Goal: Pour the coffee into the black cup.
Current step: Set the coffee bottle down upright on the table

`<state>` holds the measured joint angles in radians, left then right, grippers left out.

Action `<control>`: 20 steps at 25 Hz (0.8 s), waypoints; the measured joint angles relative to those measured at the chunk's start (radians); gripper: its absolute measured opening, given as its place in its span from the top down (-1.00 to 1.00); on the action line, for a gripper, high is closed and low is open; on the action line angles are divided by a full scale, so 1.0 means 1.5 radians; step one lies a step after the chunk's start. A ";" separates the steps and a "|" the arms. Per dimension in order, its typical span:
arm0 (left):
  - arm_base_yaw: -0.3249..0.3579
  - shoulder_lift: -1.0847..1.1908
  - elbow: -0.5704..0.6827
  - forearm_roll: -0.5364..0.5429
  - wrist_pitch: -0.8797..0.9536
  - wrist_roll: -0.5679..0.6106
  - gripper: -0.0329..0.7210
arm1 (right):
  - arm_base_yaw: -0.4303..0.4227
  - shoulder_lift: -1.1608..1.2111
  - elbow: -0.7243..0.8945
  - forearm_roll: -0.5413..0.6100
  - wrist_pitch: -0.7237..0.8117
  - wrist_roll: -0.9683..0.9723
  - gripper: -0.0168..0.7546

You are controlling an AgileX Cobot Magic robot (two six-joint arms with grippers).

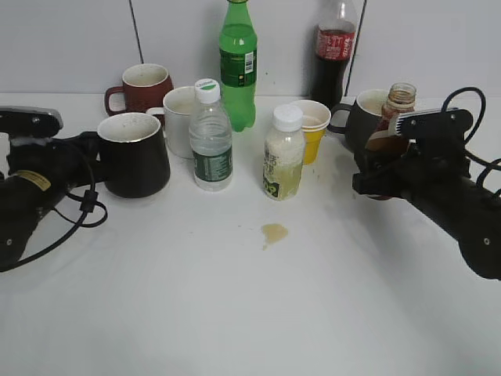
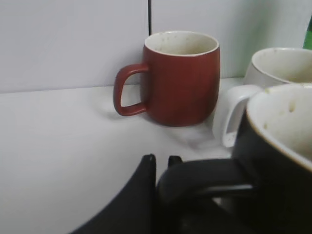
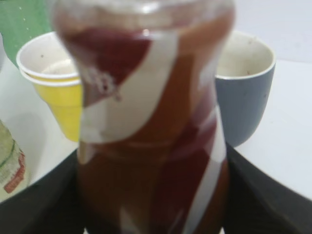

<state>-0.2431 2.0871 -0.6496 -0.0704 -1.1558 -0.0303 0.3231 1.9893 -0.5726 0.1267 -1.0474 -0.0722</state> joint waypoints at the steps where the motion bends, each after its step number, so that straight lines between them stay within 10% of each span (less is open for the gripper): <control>1: 0.000 0.013 -0.010 0.000 -0.001 0.000 0.80 | 0.000 0.007 0.000 0.002 -0.005 -0.001 -0.35; 15: 0.000 0.087 -0.035 0.000 -0.041 -0.005 0.77 | 0.000 0.016 0.000 0.010 -0.018 0.002 -0.35; 20: 0.000 0.086 -0.011 -0.001 -0.047 -0.005 0.31 | 0.000 0.027 -0.001 0.010 -0.014 0.002 -0.35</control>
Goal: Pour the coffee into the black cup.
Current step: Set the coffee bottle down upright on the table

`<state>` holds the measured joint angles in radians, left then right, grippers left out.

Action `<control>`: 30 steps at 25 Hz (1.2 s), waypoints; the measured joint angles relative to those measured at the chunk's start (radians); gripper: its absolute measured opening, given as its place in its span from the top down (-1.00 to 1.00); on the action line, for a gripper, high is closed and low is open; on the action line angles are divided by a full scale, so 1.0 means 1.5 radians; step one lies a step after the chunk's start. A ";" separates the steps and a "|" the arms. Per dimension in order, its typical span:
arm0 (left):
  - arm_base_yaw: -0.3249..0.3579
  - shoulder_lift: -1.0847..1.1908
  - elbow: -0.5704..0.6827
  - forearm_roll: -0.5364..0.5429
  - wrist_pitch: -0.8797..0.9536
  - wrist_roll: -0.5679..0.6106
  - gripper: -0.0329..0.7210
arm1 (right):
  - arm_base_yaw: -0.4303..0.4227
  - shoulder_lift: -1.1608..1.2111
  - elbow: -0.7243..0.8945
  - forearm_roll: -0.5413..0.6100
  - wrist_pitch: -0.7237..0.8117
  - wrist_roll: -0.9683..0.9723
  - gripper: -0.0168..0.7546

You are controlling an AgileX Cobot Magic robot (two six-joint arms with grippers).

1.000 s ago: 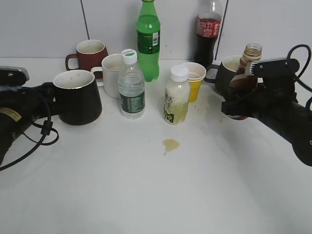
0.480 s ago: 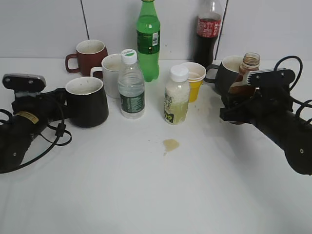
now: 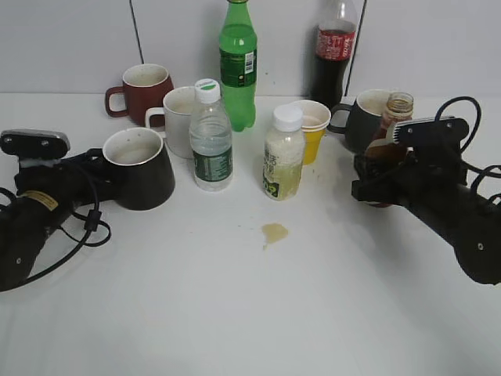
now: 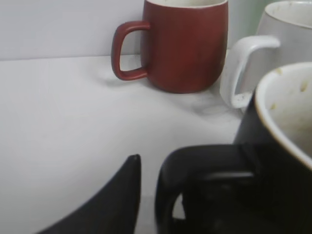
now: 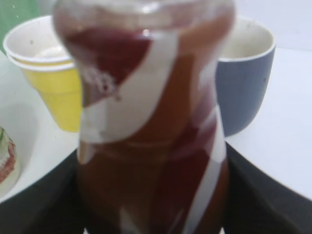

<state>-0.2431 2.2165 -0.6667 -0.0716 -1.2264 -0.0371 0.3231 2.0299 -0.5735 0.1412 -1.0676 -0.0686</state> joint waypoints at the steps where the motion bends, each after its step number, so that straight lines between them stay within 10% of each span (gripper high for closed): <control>1: 0.000 -0.002 0.003 -0.001 -0.001 0.000 0.25 | 0.000 0.007 -0.001 -0.002 -0.001 0.001 -0.35; 15: 0.001 -0.091 0.123 -0.002 0.010 0.000 0.13 | 0.000 0.046 -0.004 -0.028 0.008 0.065 -0.74; 20: 0.001 -0.204 0.157 -0.003 0.064 -0.001 0.13 | 0.000 -0.063 -0.001 -0.028 0.200 0.064 -0.74; 30: 0.001 -0.569 0.159 -0.062 0.656 -0.001 0.12 | 0.000 -0.328 -0.017 -0.048 0.744 0.062 -0.71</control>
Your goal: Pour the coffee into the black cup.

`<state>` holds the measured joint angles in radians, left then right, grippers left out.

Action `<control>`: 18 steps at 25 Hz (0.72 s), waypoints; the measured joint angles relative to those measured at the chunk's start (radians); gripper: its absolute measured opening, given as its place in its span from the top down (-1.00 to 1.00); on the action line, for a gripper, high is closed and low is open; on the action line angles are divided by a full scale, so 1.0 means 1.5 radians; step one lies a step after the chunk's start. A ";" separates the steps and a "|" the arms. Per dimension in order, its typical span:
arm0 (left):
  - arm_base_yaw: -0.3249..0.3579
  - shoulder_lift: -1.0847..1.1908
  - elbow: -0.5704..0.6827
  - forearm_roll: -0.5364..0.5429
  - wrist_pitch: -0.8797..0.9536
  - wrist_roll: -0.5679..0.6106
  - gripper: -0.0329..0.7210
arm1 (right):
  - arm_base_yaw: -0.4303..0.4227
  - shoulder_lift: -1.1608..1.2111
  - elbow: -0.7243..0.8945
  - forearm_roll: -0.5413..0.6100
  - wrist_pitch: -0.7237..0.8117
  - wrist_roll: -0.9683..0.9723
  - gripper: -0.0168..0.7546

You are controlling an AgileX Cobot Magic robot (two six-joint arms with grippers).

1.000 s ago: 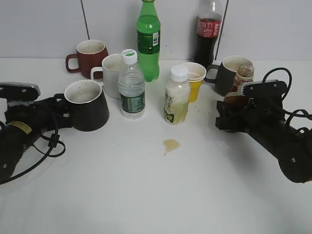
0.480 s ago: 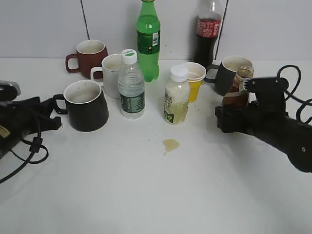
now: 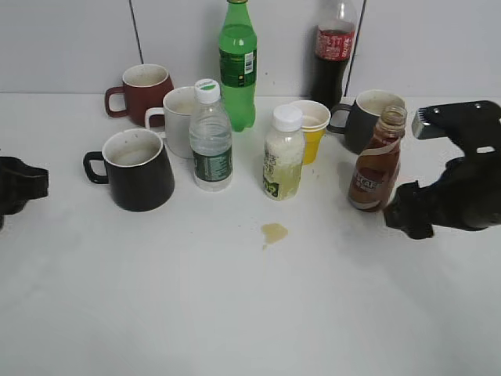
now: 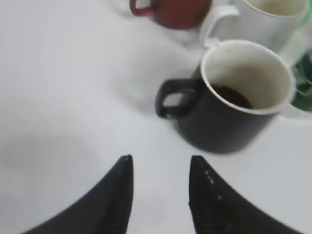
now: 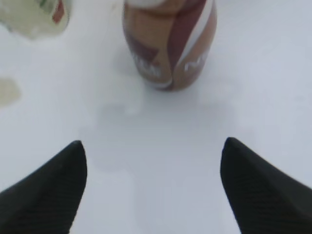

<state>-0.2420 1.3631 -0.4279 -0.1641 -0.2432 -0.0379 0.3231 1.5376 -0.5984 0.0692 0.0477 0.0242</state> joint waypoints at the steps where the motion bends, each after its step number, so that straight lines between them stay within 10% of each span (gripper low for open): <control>1: 0.000 -0.043 -0.005 0.000 0.067 0.000 0.12 | 0.000 -0.025 -0.017 -0.019 0.068 0.000 -0.70; 8: -0.001 -0.326 -0.103 0.064 0.562 0.000 0.12 | 0.000 -0.256 -0.085 -0.034 0.491 -0.009 -0.46; 18: -0.001 -0.708 -0.117 0.069 0.889 0.000 0.12 | 0.000 -0.680 -0.020 -0.037 0.720 -0.023 -0.40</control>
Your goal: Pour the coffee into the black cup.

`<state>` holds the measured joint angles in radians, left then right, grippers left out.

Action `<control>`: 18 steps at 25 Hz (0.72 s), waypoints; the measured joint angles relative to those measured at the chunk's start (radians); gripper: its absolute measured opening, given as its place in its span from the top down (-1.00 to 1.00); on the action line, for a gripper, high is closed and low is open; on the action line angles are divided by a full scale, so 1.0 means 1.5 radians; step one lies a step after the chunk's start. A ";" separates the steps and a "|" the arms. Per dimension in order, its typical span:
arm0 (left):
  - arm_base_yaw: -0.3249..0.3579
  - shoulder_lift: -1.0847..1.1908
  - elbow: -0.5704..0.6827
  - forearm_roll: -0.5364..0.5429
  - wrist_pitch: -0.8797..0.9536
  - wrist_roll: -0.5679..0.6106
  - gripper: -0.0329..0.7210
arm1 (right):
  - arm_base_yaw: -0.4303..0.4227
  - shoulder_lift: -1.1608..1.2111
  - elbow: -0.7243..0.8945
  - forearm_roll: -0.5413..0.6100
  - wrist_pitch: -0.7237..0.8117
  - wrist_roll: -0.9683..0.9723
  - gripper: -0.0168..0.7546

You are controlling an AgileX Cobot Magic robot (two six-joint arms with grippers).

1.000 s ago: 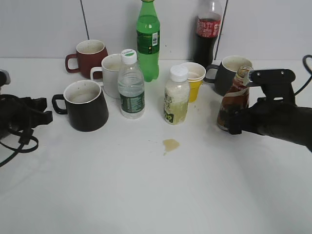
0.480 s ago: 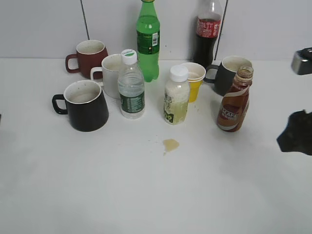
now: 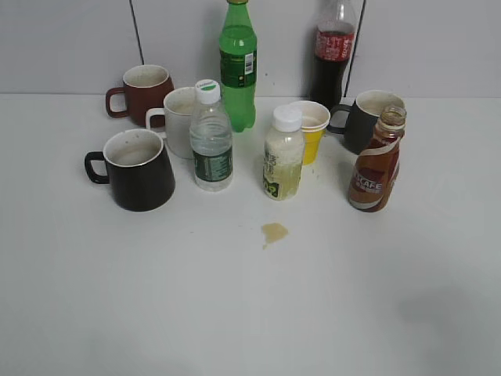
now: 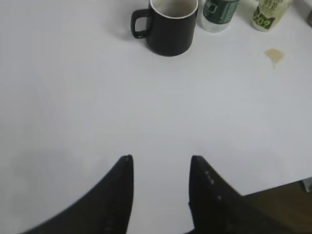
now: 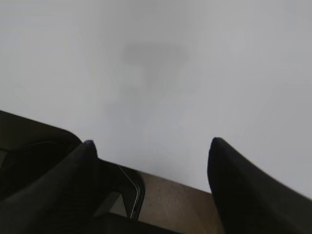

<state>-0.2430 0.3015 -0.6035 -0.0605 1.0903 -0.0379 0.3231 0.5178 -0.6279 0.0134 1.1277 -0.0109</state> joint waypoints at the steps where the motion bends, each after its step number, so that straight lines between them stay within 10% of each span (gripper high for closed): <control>1: 0.000 -0.027 0.008 0.004 0.002 0.000 0.12 | 0.000 -0.037 0.012 0.000 0.020 -0.004 -0.40; 18: 0.000 -0.100 0.045 0.077 -0.025 0.011 0.21 | 0.000 -0.335 0.080 0.014 -0.058 -0.034 -0.39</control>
<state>-0.2430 0.1513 -0.5365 0.0556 1.0527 -0.0220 0.3231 0.0151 -0.5079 0.0337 1.0409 -0.0614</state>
